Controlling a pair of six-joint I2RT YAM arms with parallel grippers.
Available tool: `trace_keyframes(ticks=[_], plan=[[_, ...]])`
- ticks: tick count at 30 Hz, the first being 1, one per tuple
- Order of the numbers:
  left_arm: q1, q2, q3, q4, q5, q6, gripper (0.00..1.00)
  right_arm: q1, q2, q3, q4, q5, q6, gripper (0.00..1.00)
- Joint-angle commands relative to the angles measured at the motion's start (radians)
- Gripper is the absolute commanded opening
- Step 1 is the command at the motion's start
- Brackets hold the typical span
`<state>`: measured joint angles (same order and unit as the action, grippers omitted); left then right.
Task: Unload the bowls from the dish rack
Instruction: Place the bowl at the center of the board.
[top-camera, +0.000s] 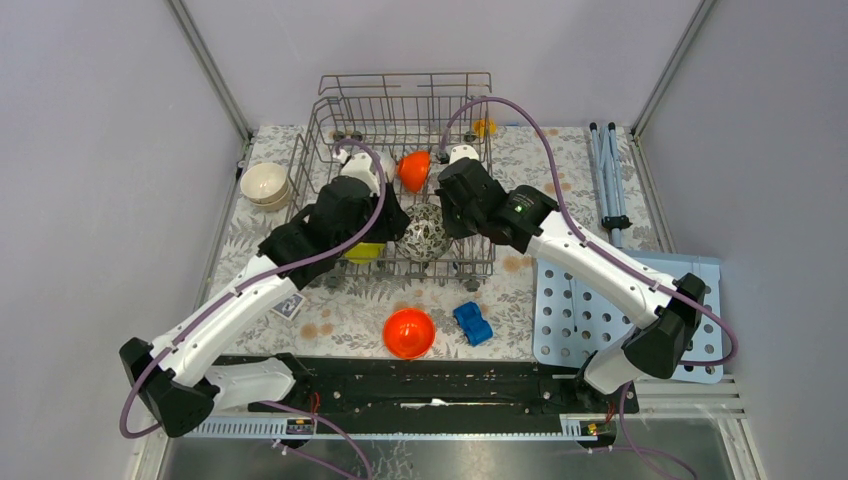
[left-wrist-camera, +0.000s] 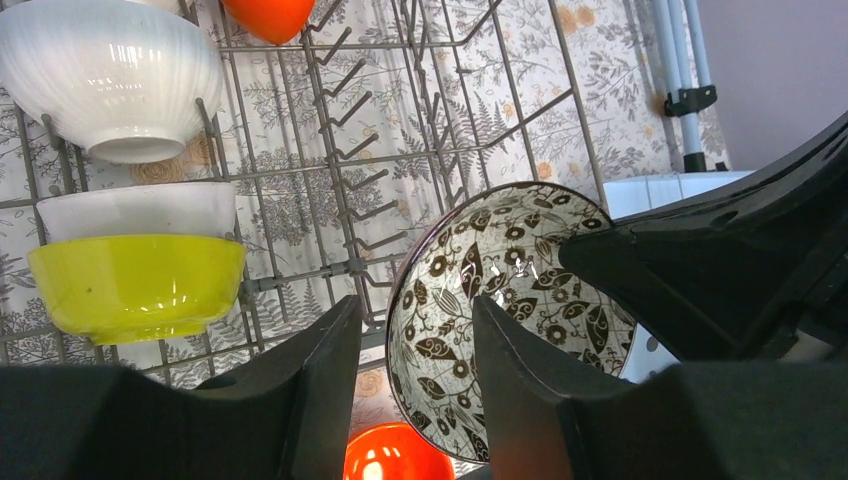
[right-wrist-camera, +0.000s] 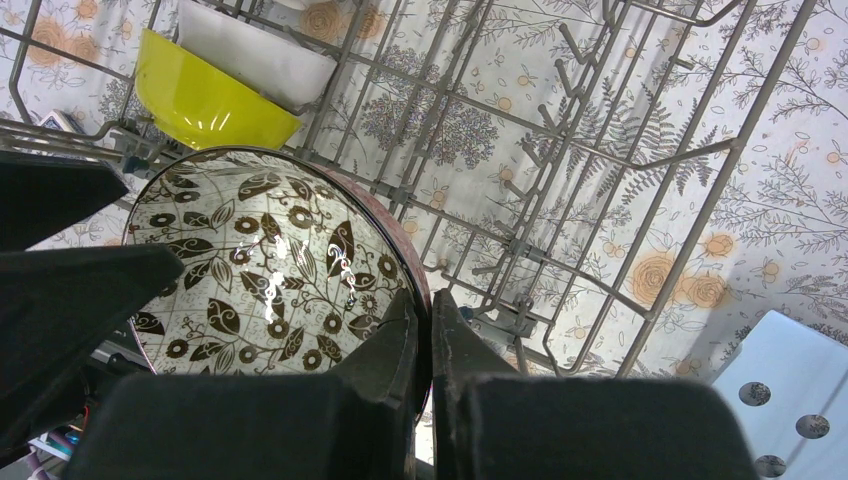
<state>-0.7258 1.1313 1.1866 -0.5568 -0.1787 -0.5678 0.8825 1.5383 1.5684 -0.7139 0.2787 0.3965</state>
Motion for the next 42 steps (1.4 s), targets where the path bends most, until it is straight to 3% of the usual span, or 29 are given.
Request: trace_keyframes(ticks=[1, 11, 17, 20, 24, 28, 30, 31, 34, 36, 39, 42], plan=[[-0.019, 0.016, 0.022, 0.01, -0.008, 0.037, 0.49, 0.004, -0.033, 0.021, 0.055, -0.004, 0.005, 0.0], [-0.029, 0.025, 0.01, -0.007, -0.012, 0.058, 0.27, 0.003, -0.036, 0.013, 0.074, -0.01, 0.004, 0.0], [-0.032, 0.043, 0.005, -0.017, -0.006, 0.064, 0.36, 0.004, -0.042, 0.015, 0.08, -0.021, 0.006, 0.0], [-0.031, 0.049, 0.0, -0.018, -0.005, 0.063, 0.36, 0.003, -0.044, 0.012, 0.083, -0.028, 0.008, 0.0], [-0.031, 0.047, -0.001, -0.016, -0.009, 0.061, 0.23, 0.003, -0.049, 0.009, 0.086, -0.032, 0.007, 0.0], [-0.033, 0.044, 0.004, -0.017, -0.015, 0.057, 0.0, 0.003, -0.056, -0.001, 0.091, -0.04, 0.006, 0.0], [-0.034, 0.042, 0.006, -0.015, -0.025, 0.056, 0.0, 0.003, -0.063, -0.012, 0.103, -0.051, 0.007, 0.0], [-0.033, 0.04, 0.006, -0.015, -0.033, 0.055, 0.0, 0.004, -0.07, -0.019, 0.109, -0.057, 0.01, 0.04], [-0.031, 0.023, 0.008, -0.014, -0.091, 0.052, 0.0, 0.003, -0.09, -0.035, 0.122, -0.087, 0.012, 0.54], [-0.02, 0.009, 0.021, -0.022, -0.13, 0.056, 0.0, 0.003, -0.106, -0.035, 0.121, -0.102, 0.021, 0.76], [0.035, -0.005, 0.061, -0.063, -0.129, 0.056, 0.0, 0.002, -0.143, -0.026, 0.105, -0.123, 0.028, 0.97], [0.126, -0.025, 0.104, -0.104, -0.132, 0.057, 0.0, 0.003, -0.198, -0.048, 0.107, -0.135, 0.041, 1.0]])
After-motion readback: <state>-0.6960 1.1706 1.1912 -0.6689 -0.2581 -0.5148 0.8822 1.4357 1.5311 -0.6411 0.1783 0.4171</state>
